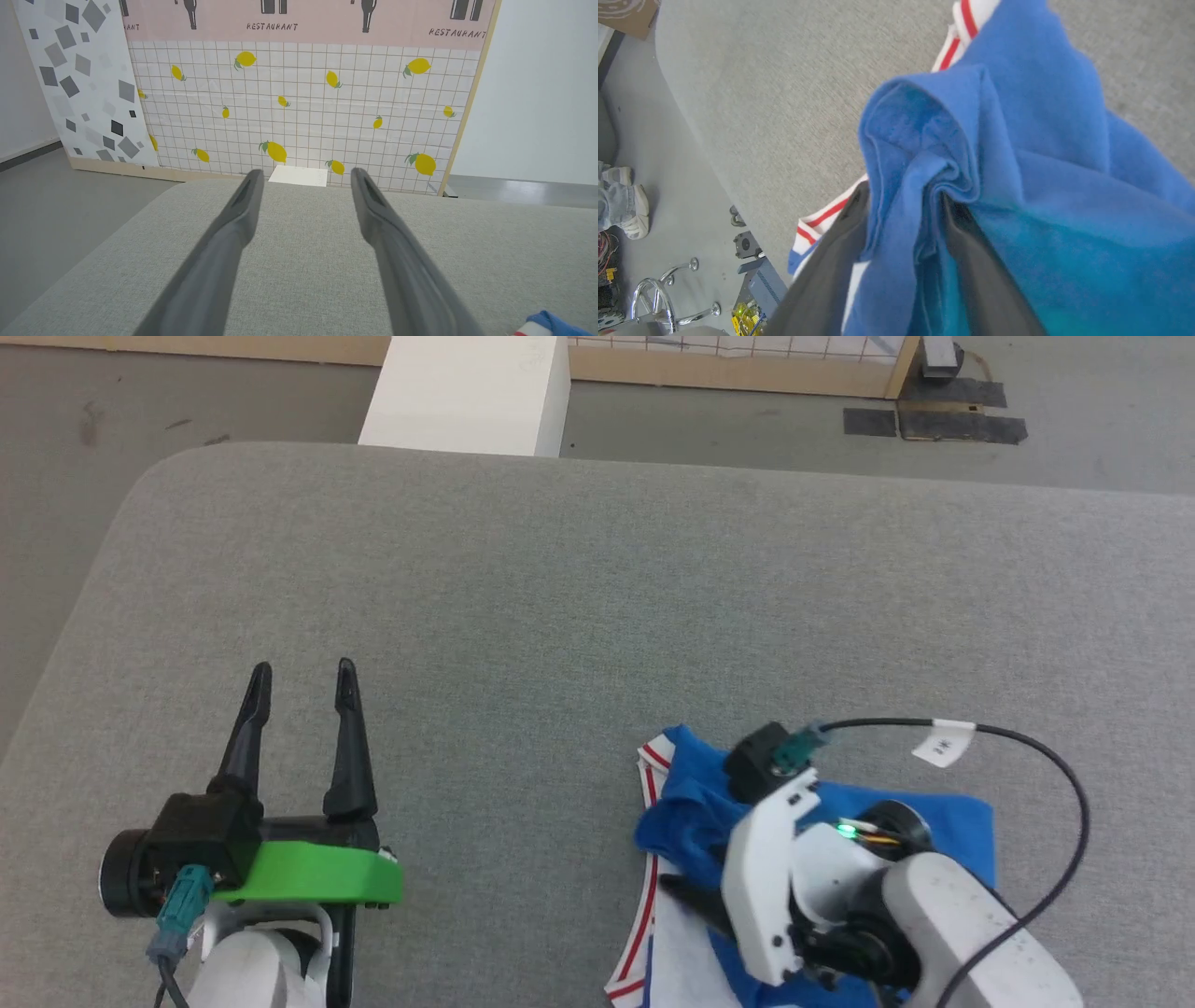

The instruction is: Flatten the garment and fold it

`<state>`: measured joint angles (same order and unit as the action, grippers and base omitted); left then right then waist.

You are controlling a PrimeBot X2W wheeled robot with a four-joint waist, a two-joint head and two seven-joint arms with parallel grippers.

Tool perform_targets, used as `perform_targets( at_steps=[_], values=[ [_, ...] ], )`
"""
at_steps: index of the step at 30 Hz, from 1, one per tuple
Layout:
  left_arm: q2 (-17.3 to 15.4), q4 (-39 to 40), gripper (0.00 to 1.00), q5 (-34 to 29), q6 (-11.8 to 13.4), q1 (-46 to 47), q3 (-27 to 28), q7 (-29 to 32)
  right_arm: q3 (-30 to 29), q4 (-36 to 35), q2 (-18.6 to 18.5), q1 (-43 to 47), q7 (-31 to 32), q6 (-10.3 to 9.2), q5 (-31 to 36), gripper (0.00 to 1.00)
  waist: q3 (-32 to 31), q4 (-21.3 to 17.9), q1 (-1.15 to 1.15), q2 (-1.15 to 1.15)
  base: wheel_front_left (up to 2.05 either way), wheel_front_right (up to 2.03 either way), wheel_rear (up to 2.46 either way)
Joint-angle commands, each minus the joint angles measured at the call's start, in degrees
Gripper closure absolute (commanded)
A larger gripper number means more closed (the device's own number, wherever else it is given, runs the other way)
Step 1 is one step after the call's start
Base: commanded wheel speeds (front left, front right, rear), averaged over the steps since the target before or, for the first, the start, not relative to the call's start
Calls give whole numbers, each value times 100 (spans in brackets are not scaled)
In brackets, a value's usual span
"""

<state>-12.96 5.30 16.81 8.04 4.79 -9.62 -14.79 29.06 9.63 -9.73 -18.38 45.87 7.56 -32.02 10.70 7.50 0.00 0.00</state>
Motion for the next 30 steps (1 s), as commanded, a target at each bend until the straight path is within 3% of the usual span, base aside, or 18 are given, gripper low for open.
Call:
perform_targets(
  at_steps=[1,7,11,16,22,30],
  values=[
    [18,-22,0,-31,-46,-11,37,-20,91,-60,87,-144,-57,-8,-79,0,-31,-45,0,0,0,0,0],
    [21,-53,0,-49,-82,-46,105,-20,332,-654,138,-383,-186,-8,-422,0,-169,-240,0,0,0,0,0],
    [-2,-42,0,-57,-87,-89,176,-20,8,-1125,20,-384,-422,-8,-432,0,-260,-431,0,0,0,0,0],
    [-8,-2,0,-101,-88,-98,222,-20,-973,-1582,-341,-25,-738,-8,331,0,-298,-674,0,0,0,0,0],
    [6,12,0,-147,-111,-85,198,-20,-2001,-1891,-435,918,-637,-8,1042,0,-237,-886,0,0,0,0,0],
    [35,-16,0,-160,-155,-12,185,-21,-2253,-1816,-500,1863,21,-8,1635,0,-100,-928,0,0,0,0,0]
  ],
)
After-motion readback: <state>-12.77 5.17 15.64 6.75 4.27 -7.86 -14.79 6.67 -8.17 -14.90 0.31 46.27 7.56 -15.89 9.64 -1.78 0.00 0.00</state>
